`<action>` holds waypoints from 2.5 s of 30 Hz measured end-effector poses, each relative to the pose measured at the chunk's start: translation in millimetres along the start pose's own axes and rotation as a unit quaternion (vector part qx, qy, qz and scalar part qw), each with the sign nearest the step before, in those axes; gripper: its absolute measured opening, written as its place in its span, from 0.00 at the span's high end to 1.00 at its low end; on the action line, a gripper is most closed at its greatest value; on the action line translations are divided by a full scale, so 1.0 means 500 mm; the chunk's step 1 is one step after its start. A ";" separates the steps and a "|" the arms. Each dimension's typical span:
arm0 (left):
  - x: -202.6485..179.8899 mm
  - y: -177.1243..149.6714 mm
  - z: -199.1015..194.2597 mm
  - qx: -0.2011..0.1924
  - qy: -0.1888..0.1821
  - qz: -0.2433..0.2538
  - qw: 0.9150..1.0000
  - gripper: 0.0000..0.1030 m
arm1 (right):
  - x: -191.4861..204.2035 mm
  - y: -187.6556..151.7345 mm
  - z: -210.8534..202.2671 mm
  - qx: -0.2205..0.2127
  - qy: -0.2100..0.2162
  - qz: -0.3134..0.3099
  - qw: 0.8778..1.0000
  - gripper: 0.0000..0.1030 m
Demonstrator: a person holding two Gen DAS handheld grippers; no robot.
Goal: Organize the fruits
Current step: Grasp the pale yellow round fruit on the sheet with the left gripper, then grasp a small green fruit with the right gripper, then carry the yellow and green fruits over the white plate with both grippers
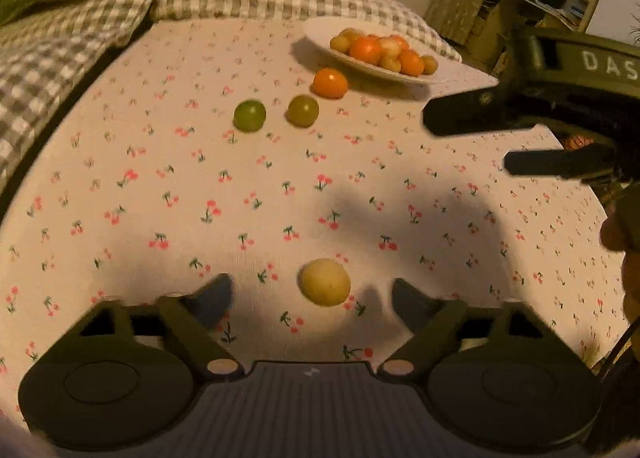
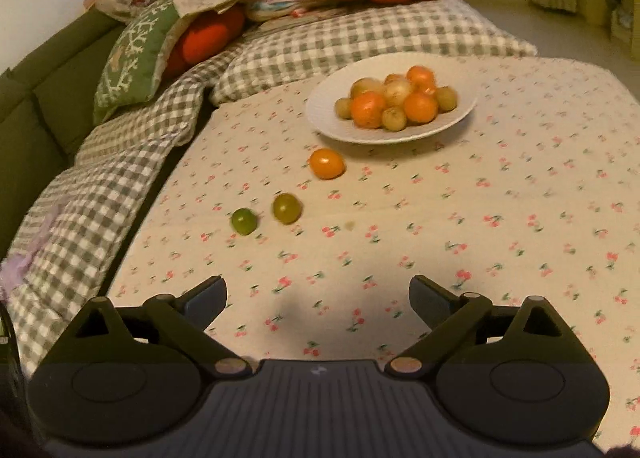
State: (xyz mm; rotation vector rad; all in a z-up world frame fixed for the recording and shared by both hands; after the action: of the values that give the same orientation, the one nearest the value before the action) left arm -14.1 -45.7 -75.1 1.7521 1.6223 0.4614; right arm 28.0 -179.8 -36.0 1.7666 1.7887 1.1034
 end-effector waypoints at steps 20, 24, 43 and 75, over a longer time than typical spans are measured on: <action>0.130 0.121 -0.019 -0.054 0.039 -0.122 0.990 0.88 | 0.077 0.018 0.050 -0.025 -0.006 -0.127 0.992 0.14; 0.171 0.187 -0.024 -0.086 0.050 -0.136 0.986 0.88 | 0.120 0.011 0.076 -0.034 0.010 -0.191 0.981 0.25; 0.244 0.216 0.035 -0.069 0.076 -0.143 0.984 0.88 | 0.222 0.008 0.237 -0.025 0.045 -0.303 0.952 0.47; 0.230 0.203 0.064 -0.053 0.120 -0.081 0.988 0.88 | 0.203 0.023 0.214 -0.018 0.063 -0.260 0.963 0.78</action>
State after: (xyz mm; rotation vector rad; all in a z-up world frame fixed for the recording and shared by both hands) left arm 98.3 60.4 -49.5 1.5171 1.8542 0.6896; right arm 103.0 -56.4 -67.8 1.1169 2.1232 1.0268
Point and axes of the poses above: each gripper's, at about its wrist camera, not at the fingertips, and z roughly the way its jaws point, x to its left, y to its top, the point moved 3 cm from there along z, roughly the way its jaws point, and after that the axes turned 6 degrees about -x, right-handed, at the moved point
